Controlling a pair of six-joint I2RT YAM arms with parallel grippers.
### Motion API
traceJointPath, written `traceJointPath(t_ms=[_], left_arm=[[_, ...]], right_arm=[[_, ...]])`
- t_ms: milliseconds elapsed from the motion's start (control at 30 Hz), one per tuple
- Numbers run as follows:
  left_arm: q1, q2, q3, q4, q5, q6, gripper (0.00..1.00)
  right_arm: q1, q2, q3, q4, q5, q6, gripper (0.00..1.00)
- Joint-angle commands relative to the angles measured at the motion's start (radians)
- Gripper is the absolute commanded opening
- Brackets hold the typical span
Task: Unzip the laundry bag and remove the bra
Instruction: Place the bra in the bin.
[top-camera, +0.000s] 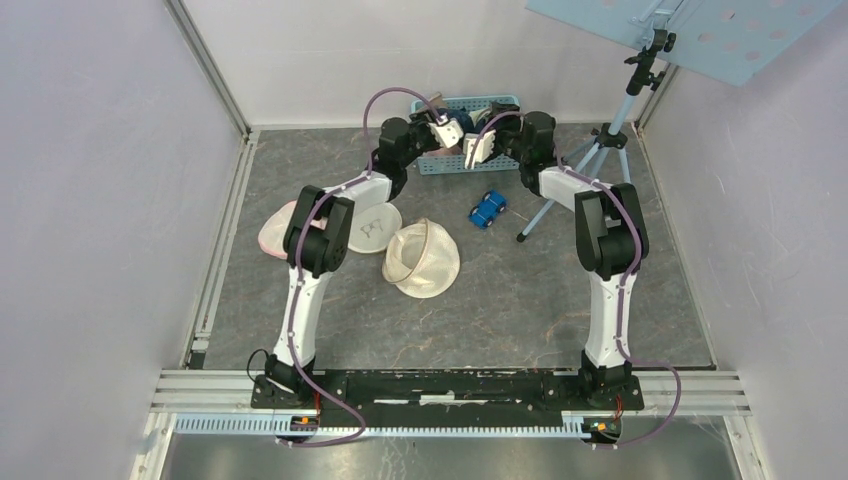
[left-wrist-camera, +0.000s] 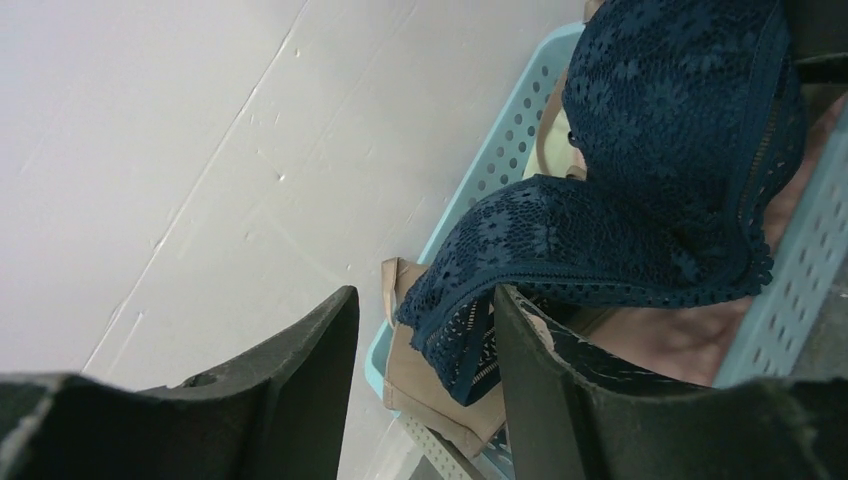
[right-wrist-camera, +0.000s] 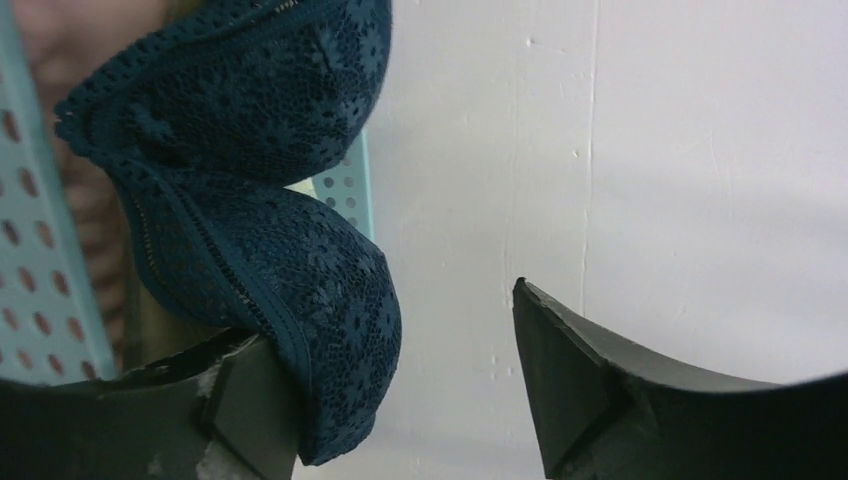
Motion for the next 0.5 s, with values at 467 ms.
traceJointPath(t_ms=[467], left_arm=[[0.075,-0.249,-0.024,-0.511,0.139,-0.045,0.63]], right_arm=[[-0.021,-0.135,0.09,-0.406,-0.098,-0.037,0.85]])
